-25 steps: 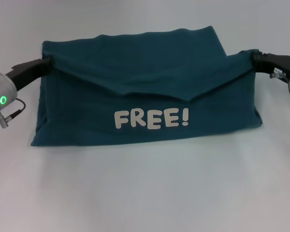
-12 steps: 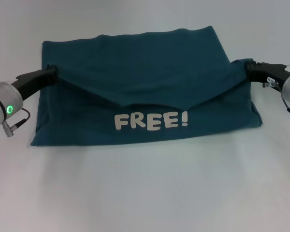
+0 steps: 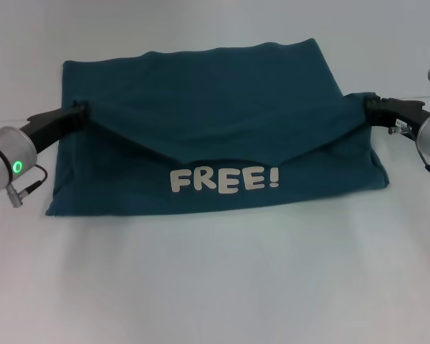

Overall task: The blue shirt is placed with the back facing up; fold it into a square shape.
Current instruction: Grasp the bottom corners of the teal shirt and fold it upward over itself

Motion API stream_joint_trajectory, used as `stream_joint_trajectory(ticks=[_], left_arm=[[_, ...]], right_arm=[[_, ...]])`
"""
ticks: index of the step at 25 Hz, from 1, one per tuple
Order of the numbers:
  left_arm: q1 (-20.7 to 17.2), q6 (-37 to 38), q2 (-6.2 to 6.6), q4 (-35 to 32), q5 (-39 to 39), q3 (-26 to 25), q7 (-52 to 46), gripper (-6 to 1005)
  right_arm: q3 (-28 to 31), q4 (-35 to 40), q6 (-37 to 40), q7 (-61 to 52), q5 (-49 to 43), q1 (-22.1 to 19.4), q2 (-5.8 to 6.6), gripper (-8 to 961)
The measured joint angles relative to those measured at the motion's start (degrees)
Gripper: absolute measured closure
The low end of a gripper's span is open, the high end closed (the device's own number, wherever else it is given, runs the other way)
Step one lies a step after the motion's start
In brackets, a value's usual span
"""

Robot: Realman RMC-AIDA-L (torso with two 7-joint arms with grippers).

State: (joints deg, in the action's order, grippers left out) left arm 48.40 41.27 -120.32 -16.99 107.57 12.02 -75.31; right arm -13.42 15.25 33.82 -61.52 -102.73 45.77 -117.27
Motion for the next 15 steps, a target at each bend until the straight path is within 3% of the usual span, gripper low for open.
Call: stream_joint_trajectory(ticks=[6, 11, 15], left_arm=[[-0.2, 0.1, -0.98, -0.3, 0.0, 0.1, 1.9, 973], [-0.2, 0.0, -0.75, -0.4, 0.0, -0.1, 1.8, 795], [-0.7, 0.0, -0.77, -1.7, -0.1, -0.5, 1.6, 605]], right_arm=[[-0.9, -0.1, -1.0, 0.7, -0.1, 0.1, -0.33, 809], [-1.8, 0.7, -1.2, 0.8, -0.1, 0.0, -0.74, 802], [-1.6, 1.8, -1.0, 0.9, 1.2, -0.4, -0.78, 618]])
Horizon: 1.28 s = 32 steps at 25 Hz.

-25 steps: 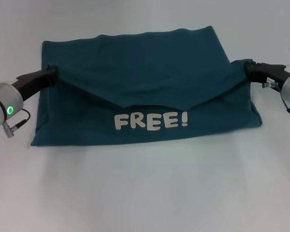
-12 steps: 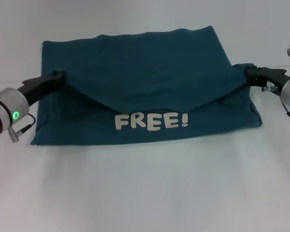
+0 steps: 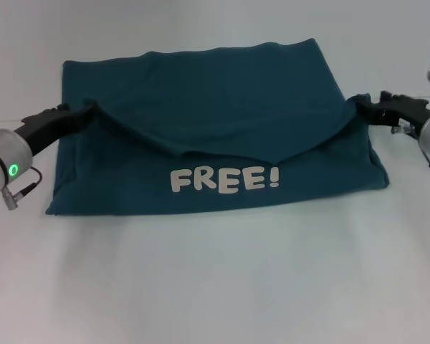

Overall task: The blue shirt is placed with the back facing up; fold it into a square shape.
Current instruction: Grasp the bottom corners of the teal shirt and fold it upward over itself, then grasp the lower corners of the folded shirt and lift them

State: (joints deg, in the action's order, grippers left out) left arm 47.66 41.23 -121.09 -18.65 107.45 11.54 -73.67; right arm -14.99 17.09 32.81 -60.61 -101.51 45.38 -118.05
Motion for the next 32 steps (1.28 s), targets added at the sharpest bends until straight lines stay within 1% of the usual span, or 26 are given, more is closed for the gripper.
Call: stream_joint_trajectory(ticks=[1, 4, 5, 7, 10, 13, 15, 19, 21, 22, 23, 25, 28, 32], left_arm=[[-0.2, 0.0, -0.06, -0.3, -0.2, 0.0, 0.0, 557], [-1.0, 0.0, -0.19, -1.4, -1.4, 0.0, 0.0, 455], [-1.4, 0.1, -0.14, -1.6, -2.1, 0.0, -0.1, 421], [-2.1, 0.5, 0.13, -1.9, -2.8, 0.1, -0.4, 353], [-3.8, 2.8, 0.48, -3.4, -2.9, 1.1, -3.2, 365], [-6.4, 7.3, 0.59, -5.8, -2.9, 3.5, -6.6, 365], [-8.5, 10.9, 0.6, -7.7, -2.9, 5.3, -9.6, 365], [-12.9, 16.9, 0.51, -11.7, -2.5, 9.6, -14.5, 365], [-14.6, 18.8, 0.37, -13.4, -2.4, 11.7, -16.1, 365], [-16.2, 20.2, 0.29, -14.9, -2.3, 13.7, -17.3, 366], [-16.2, 20.2, 0.29, -14.9, -2.3, 13.7, -17.3, 366], [-17.8, 21.3, 0.2, -16.7, -2.1, 15.9, -18.5, 366], [-19.1, 21.7, 0.14, -18.4, -0.5, 17.3, -19.0, 366], [-19.2, 21.5, 0.25, -18.8, 3.5, 17.4, -19.0, 366]], right_arm=[[-0.1, 0.2, 0.4, 0.4, 1.2, -0.2, 0.01, 572], [-0.3, 0.5, 2.4, 2.2, 4.9, -1.1, 0.33, 449], [-0.3, 0.7, 4.2, 2.4, 6.6, -1.8, 0.63, 408], [-0.3, 0.8, 5.4, 2.2, 7.3, -2.3, 0.8, 326], [-0.4, 1.3, 9.3, 0.3, 8.5, -4.4, 1.39, 327], [-1.6, 2.1, 12.9, -3.4, 8.3, -6.9, 2.1, 328], [-4.1, 2.8, 15.3, -7.0, 8.3, -9.1, 2.75, 330], [-11.7, 4.8, 18.8, -15.8, 7.7, -12.7, 4.61, 333], [-15.1, 6.2, 20.2, -21.7, 6.0, -13.8, 5.64, 335], [-16.4, 6.9, 21.1, -24.5, 4.9, -14.2, 6.19, 336], [-17.2, 7.5, 21.9, -27.0, 3.4, -14.4, 6.59, 337], [-18.2, 9.2, 24.1, -32.4, -0.1, -14.6, 7.31, 339], [-18.4, 12.8, 27.9, -40.5, -6.5, -14.6, 7.6, 340], [-18.4, 16.2, 31.2, -49.4, -13.6, -14.1, 7.73, 339]])
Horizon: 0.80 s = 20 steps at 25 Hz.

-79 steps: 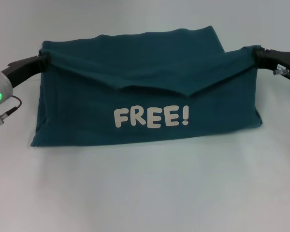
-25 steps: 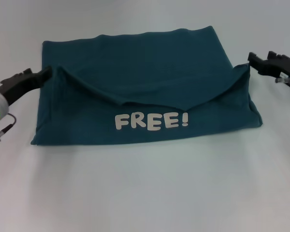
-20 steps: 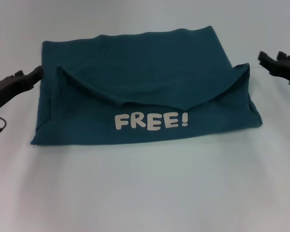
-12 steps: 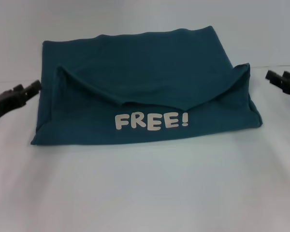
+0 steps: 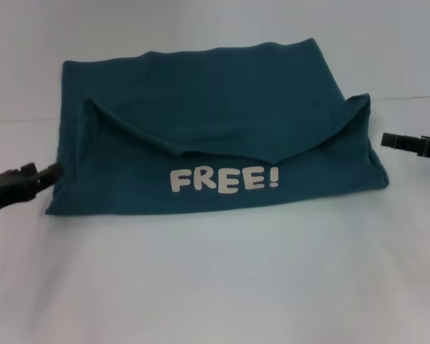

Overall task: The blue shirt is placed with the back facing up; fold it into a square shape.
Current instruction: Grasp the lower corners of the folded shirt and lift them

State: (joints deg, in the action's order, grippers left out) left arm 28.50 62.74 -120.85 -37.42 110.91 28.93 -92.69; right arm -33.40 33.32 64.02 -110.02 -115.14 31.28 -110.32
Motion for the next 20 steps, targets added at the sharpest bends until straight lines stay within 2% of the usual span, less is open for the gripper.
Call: stream_joint_trajectory(ticks=[5, 11, 20], left_arm=[[0.2, -0.5, 0.07, -0.1, 2.8, 0.1, 0.0, 366], [0.0, -1.3, 0.03, -1.0, 3.3, 0.2, 0.3, 366], [0.0, -1.2, -0.09, -1.0, 3.3, 0.3, 0.2, 367]], right_arm=[[0.0, 0.7, 3.6, -6.9, -4.6, 0.4, 1.02, 339], [-0.1, 0.4, 4.8, -9.5, -7.8, 1.0, 1.32, 339], [-0.5, 0.2, -1.8, -9.6, -10.3, 2.1, -0.68, 340]])
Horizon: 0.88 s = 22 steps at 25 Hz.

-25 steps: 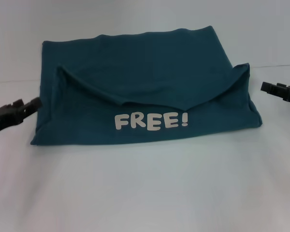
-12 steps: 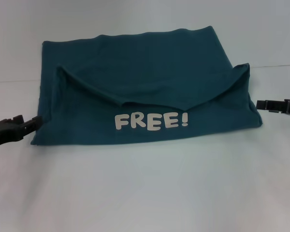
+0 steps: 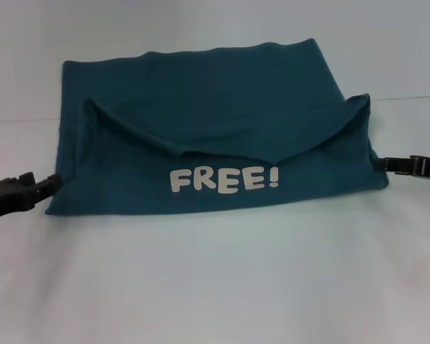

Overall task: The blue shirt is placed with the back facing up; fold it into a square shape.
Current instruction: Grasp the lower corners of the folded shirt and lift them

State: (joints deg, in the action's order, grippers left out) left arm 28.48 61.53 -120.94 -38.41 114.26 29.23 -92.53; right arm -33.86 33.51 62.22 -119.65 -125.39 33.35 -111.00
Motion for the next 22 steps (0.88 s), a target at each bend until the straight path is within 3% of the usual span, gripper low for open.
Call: stream_joint_trajectory(ticks=[4, 22], left_arm=[[0.0, 0.0, -0.05, 0.1, 0.0, 0.0, -0.1, 367], [-0.2, -0.1, -0.09, 0.3, 0.0, 0.0, 0.2, 368]], right_arm=[[-1.1, -0.2, -3.5, 0.2, -0.1, 0.8, -0.98, 340], [-3.8, -4.2, -10.7, 0.2, -0.2, 2.9, -2.42, 342]])
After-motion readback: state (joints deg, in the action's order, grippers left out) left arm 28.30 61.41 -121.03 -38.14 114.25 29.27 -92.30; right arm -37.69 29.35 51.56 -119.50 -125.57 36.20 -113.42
